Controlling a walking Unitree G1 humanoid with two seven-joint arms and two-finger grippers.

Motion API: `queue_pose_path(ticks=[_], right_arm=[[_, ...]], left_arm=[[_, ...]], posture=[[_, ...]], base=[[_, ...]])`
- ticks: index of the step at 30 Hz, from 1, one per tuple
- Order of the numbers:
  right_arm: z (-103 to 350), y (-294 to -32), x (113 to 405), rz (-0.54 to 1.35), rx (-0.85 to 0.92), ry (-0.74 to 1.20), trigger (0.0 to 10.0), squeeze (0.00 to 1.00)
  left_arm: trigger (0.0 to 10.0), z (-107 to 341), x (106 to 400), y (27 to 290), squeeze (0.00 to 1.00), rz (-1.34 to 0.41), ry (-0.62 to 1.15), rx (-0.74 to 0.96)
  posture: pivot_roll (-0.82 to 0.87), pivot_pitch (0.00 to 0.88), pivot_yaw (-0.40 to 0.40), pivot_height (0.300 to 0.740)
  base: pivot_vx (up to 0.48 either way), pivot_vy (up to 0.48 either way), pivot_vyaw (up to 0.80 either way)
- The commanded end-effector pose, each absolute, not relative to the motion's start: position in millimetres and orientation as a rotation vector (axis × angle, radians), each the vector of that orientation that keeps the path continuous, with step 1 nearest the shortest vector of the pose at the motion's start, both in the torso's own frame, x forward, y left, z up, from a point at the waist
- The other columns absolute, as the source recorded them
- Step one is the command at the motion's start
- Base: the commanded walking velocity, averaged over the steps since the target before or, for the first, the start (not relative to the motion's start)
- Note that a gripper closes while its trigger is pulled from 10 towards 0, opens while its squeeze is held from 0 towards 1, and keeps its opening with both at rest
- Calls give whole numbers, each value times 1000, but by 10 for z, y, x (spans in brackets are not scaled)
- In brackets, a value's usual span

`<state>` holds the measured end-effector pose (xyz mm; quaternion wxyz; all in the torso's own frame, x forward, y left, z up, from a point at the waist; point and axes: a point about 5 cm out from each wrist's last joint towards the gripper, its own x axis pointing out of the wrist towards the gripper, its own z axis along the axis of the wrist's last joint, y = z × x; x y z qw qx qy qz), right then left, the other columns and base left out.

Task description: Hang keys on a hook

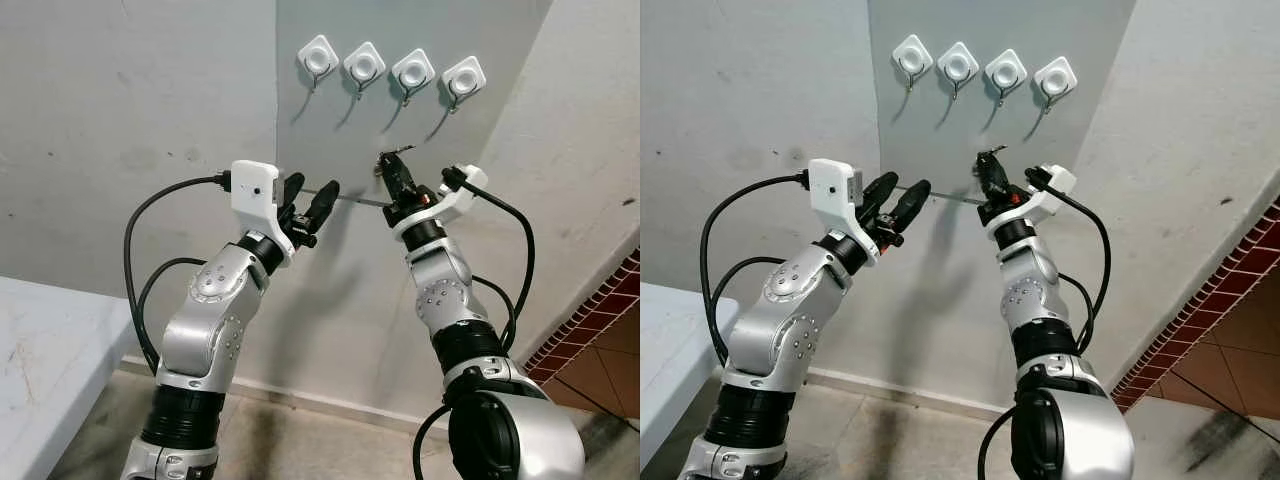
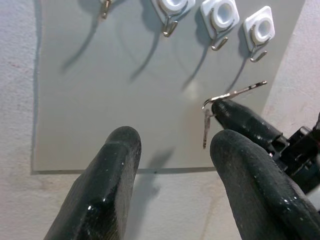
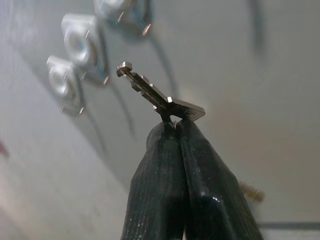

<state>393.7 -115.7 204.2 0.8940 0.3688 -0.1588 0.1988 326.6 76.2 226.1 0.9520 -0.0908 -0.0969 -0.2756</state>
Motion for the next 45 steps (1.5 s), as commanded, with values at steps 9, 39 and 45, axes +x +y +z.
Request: queue_pose_path(ticks=[9,39,45], right_arm=[[2429,-1379,3984,361,783,-512,10000,0],[2597,-1525,3997,288,853,-624,10000,0],[2619,-1494,3978,319,850,-649,10000,0]], left_arm=[[10000,2284,3247,730,0,-574,-203,-188],[10000,2276,3238,733,0,-573,-200,-189],[10000,2275,3239,730,0,-573,-199,-188]], posture=[[20,8,-60,740],[21,13,-58,740],[20,15,-57,740]], base=[[0,0,0],[0,0,0],[0,0,0]])
